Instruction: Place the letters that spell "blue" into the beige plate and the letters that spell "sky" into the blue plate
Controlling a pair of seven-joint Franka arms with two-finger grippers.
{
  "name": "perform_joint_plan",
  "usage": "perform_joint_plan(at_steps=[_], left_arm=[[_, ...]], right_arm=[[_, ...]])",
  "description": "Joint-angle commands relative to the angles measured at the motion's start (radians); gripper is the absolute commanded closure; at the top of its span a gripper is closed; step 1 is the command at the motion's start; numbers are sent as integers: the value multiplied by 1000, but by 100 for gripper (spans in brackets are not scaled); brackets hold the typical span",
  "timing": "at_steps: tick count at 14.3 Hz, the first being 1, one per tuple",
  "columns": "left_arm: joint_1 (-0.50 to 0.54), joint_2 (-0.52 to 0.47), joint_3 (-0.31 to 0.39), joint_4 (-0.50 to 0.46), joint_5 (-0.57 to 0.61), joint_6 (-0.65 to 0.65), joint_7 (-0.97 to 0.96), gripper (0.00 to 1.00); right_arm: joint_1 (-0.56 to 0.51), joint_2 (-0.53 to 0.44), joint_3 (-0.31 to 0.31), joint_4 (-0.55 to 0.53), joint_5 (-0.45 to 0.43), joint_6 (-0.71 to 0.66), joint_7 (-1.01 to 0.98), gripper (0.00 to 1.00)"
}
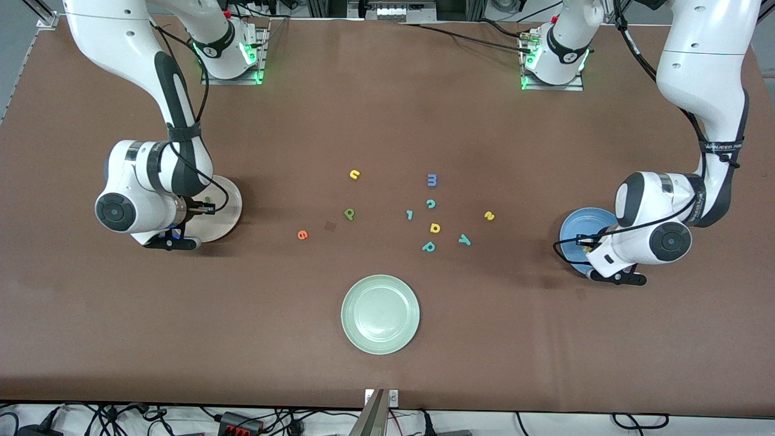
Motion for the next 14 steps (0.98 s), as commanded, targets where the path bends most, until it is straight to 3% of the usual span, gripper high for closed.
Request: perform_joint_plan(at_steps=[1, 4, 6, 8, 11, 14], left_arm=[[-14, -23, -35, 10, 18, -16, -4, 0], [-17, -43, -150, 66, 10, -21, -9, 0], [-23, -36, -193, 94, 3, -20, -26, 0], [-31, -20, -198, 99, -61, -7, -61, 0], [-123, 15, -193, 161, -146, 25, -139, 0], [-123, -8, -192, 87, -134, -48, -293, 0]], right_arm=[[20, 18, 93, 143, 41, -54, -3, 0], [26, 103, 203, 281, 35, -45, -25, 0], [35, 127, 280, 312, 35, 10, -49, 0], [95, 140, 292, 312, 24, 86, -52, 0], [174, 186, 292, 308, -62, 173, -59, 0], [220, 228, 294, 305, -63, 230, -57, 0]])
